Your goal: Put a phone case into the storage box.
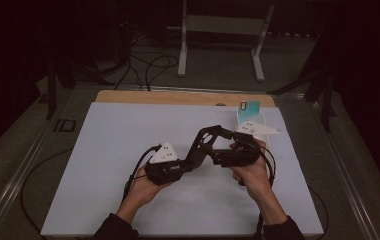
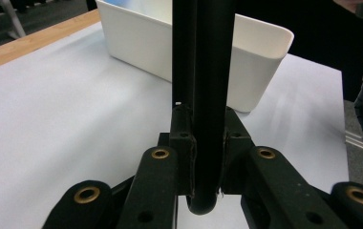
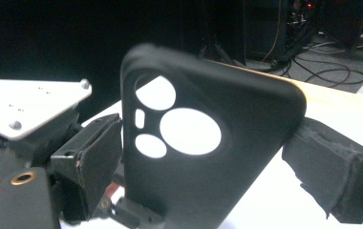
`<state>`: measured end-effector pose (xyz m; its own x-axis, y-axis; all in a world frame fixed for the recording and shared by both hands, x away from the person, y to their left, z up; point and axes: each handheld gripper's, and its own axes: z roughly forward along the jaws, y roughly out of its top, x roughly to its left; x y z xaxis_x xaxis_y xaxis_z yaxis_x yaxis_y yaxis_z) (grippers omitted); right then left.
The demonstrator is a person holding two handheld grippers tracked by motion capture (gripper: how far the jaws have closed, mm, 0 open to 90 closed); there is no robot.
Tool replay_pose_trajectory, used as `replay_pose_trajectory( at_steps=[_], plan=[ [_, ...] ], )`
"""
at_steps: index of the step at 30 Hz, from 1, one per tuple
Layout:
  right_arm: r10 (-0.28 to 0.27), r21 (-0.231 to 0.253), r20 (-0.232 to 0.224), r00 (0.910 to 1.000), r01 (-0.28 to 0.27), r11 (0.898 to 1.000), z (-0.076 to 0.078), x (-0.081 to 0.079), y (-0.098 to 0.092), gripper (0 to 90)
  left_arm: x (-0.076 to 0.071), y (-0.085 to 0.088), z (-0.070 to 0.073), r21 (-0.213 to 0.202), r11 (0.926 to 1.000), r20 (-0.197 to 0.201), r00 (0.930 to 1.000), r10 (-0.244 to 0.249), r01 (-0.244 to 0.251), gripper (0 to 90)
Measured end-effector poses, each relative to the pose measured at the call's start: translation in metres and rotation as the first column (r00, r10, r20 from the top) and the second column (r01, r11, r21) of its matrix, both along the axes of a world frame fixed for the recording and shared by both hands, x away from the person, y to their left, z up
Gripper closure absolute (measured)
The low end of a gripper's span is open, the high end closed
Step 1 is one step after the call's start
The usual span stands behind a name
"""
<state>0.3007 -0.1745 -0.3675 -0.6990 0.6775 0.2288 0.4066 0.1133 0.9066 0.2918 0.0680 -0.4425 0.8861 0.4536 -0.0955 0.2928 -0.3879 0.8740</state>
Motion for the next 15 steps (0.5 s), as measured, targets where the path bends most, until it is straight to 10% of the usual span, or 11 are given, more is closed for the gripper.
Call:
replay_pose_trajectory(
  at_steps=[15],
  plan=[
    [-0.043, 0.033, 0.0, 0.9991, 0.043, 0.999, -0.003, 0.003, 0.019, 10.8, -0.006, -0.009, -0.003, -0.032, 0.9993, 0.004, 0.9998, -0.019, 0.02, 80.8]
  ],
)
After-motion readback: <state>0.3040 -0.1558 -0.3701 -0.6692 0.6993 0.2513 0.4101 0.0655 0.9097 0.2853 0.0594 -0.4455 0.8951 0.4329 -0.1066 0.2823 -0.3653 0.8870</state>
